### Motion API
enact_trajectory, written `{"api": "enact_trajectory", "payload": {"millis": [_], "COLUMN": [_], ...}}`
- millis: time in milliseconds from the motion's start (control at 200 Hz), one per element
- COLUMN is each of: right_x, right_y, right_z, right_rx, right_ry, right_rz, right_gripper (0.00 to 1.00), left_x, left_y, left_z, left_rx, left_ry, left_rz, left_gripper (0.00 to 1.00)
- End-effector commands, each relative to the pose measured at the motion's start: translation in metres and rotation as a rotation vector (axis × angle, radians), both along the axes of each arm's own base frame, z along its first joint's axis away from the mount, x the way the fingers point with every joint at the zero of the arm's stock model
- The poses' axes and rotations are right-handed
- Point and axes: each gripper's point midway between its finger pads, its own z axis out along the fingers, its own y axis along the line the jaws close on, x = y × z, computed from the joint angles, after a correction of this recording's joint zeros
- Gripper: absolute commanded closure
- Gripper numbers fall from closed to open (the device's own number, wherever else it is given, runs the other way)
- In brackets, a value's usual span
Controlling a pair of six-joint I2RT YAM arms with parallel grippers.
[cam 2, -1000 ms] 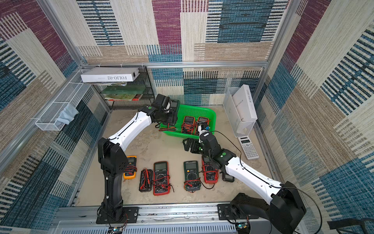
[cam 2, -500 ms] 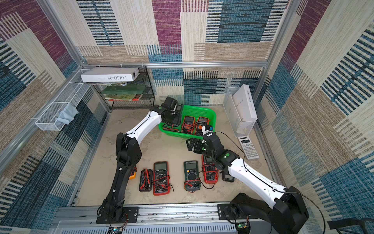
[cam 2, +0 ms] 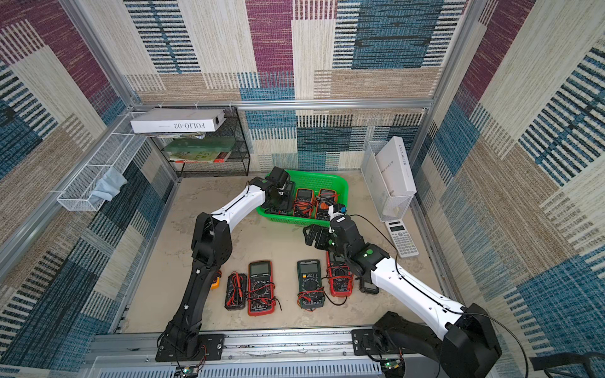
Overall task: Put the multimeter into the basket
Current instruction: Place the multimeter in the basket.
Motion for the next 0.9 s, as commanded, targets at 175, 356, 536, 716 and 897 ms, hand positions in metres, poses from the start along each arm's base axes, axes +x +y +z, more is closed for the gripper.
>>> {"api": "enact_trajectory", "payload": {"millis": [175, 356, 536, 716, 897], "right_x": [0.002, 0.002, 0.001, 0.000, -0.001], "right_y": [0.005, 0.006, 0.006, 0.005, 0.005], "right_z": [0.001, -0.001, 0.002, 0.004, 0.004], "right_rx": [0.028, 0.031, 0.031, 0.023, 0.014], "right_ry": [-0.005, 0.000, -0.002, -0.002, 0.002], "right_rz": [0.007, 0.009, 0.009, 0.012, 0.017], "right_gripper": [0.00, 0.00, 0.01, 0.00, 0.00], "left_x": [-0.021, -0.030, -0.031, -0.029, -0.028], "left_y": [0.015, 0.023, 0.021, 0.021, 0.019], "left_z": [-0.008, -0.011, -0.019, -0.016, 0.002], "left_rx": [0.028, 0.028, 0.011, 0.003, -0.037], "left_ry": [0.042, 0.054, 0.093, 0.109, 0.093], "left_rz": [0.046, 0.089, 0.131, 0.175, 0.195], "left_gripper": [1.00, 0.94, 0.47, 0.19, 0.01]}}
